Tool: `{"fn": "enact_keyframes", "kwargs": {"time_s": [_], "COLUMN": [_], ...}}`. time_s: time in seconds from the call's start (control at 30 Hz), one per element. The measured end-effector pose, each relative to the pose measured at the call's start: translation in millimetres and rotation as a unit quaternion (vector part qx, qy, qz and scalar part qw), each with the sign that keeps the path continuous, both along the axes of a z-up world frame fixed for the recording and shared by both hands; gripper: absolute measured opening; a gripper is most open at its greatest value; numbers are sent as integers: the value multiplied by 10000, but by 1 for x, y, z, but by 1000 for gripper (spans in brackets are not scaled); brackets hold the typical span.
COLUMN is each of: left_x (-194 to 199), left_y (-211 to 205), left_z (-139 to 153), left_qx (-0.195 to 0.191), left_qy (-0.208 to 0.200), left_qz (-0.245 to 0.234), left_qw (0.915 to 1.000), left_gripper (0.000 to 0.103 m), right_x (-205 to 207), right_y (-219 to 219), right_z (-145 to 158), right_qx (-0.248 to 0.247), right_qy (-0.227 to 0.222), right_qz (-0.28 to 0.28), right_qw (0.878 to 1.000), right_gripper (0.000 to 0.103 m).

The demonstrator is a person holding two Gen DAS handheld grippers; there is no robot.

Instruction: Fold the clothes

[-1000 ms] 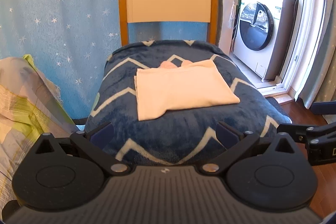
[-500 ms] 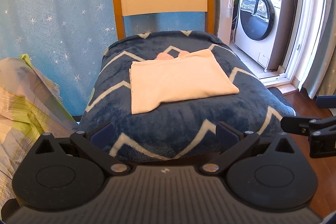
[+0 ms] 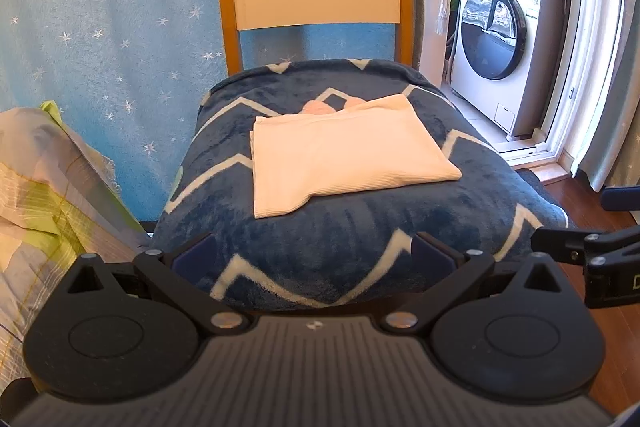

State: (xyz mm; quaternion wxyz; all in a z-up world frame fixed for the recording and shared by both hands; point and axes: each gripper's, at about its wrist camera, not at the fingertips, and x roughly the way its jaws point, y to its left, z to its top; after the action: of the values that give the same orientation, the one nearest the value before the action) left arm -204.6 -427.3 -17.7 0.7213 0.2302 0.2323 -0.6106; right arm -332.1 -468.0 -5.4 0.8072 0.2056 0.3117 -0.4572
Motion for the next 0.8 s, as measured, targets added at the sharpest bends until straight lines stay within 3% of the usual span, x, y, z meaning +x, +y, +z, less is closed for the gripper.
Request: {"fn": "enact_keyframes", "kwargs": {"time_s": [0.8], "left_x": [6], "left_y": [-2], "left_z": [-6], "left_qx": [43], "left_qy": [41], "left_qz": [33], "left_qw": [10000], "left_gripper": [102], "right_x": [7], "right_y": [-2], "right_z": [0], "right_qx": [-23], "right_qy": [65], "right_qz": [16], "right_qw": [10000], "right_gripper": [103]}}
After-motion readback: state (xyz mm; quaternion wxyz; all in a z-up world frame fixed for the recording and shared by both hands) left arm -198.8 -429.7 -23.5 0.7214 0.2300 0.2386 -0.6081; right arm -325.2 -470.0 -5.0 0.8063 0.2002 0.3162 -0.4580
